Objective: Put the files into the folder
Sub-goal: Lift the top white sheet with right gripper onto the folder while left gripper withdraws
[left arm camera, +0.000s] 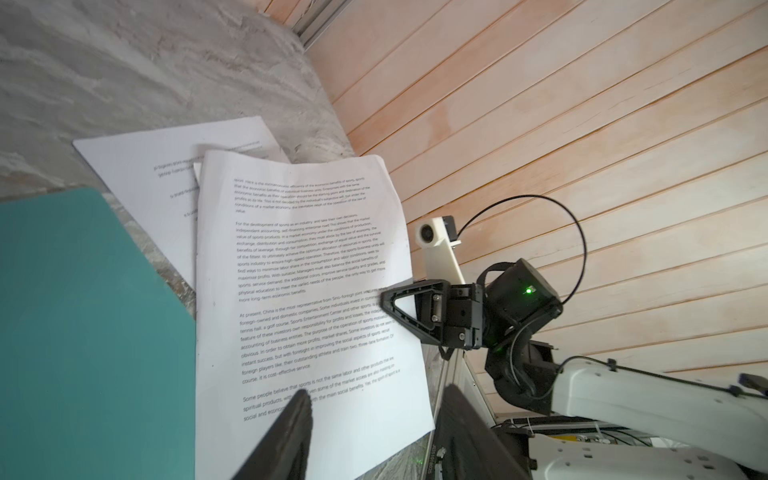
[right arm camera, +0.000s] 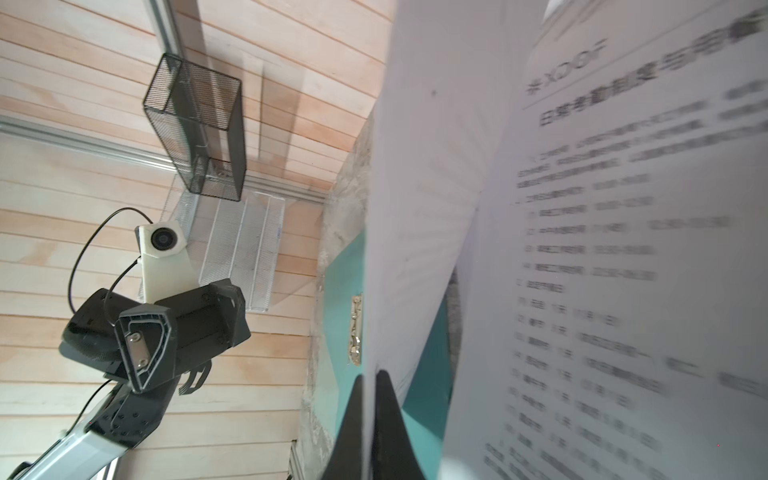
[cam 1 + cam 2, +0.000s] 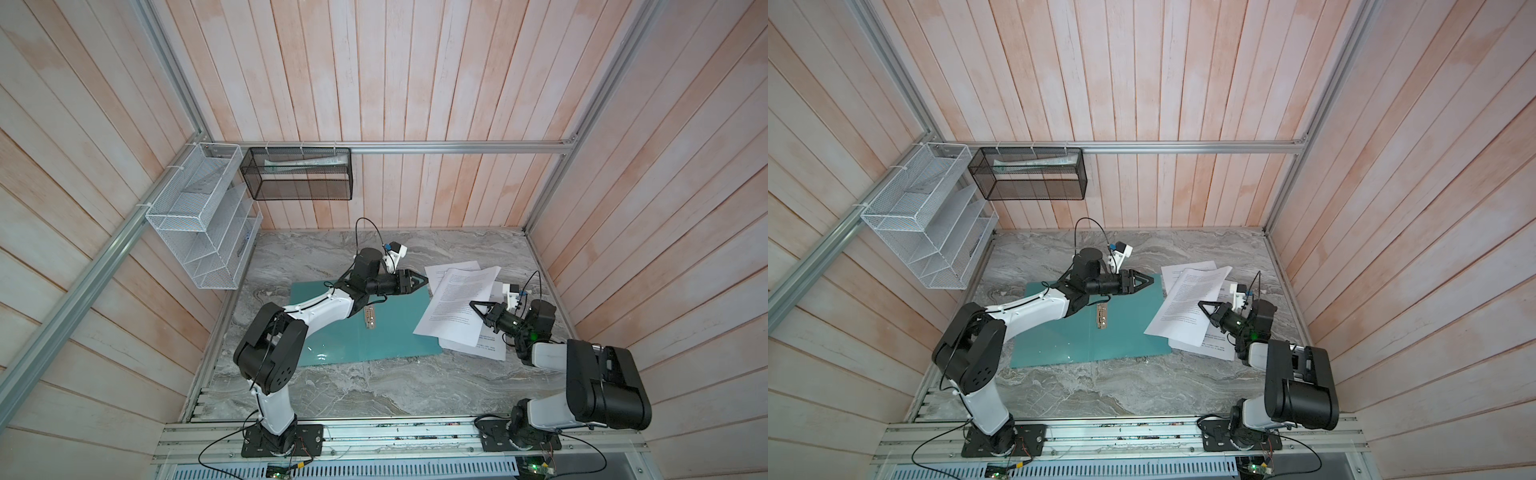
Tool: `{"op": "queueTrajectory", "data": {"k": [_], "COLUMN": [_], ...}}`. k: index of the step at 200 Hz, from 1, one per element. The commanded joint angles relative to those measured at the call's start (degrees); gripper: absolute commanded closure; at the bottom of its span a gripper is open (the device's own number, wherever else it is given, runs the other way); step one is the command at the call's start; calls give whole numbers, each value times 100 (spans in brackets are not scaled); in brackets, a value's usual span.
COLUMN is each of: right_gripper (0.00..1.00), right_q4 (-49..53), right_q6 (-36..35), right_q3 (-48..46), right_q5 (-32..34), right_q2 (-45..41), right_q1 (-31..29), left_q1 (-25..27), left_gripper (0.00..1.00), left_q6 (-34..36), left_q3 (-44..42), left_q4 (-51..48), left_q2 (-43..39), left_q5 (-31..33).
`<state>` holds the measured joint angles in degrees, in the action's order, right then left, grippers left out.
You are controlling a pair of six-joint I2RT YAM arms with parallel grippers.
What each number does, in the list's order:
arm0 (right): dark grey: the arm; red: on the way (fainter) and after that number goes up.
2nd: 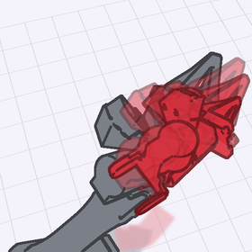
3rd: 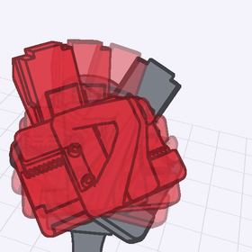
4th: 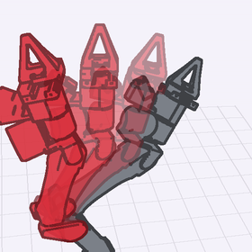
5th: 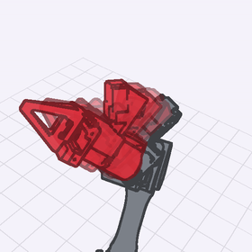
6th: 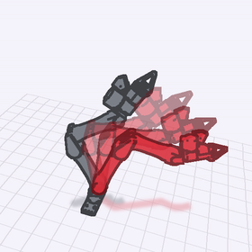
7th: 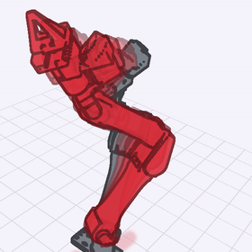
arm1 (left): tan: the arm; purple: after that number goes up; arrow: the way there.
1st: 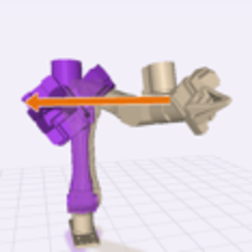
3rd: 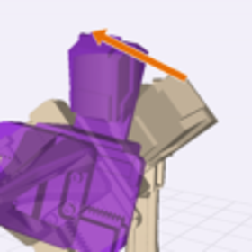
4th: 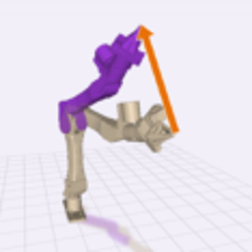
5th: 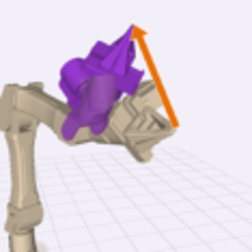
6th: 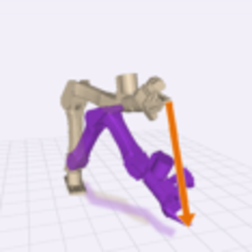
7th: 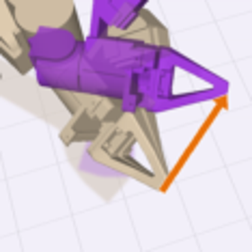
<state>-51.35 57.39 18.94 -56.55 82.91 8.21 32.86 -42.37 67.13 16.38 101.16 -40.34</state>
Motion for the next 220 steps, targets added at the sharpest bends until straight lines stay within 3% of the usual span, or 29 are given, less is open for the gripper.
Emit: {"op": "queueTrajectory", "data": {"k": [1,47,110,153,191,220], "right_gripper": [100,100,100,100,100,100], "right_q4": [-916,-115,-129,-17,538,514], "right_q6": [724,586,748,510,-155,-288], "right_q3": [334,1632,3116,3792,4480,4420], "right_q5": [-202,318,805,1172,1553,1940], "right_q2": [-164,-304,809,2217,3341,3730], "right_q1": [-357,-1700,-3202,-3713,-3992,-4065], "left_q1": [-200,-690,-2039,-3078,-3359,-3590], "left_gripper": [47,47,45,42,42,42], "left_q6": [-271,-279,-29,-15,-3,36], "left_q3": [-284,-1038,-2466,-3419,-3750,-3950], "left_q4": [149,-173,-1089,-957,-823,-807], "left_q2": [-464,-1788,-3524,-3926,-3957,-3995], "left_q5": [-94,357,632,493,650,698]}}
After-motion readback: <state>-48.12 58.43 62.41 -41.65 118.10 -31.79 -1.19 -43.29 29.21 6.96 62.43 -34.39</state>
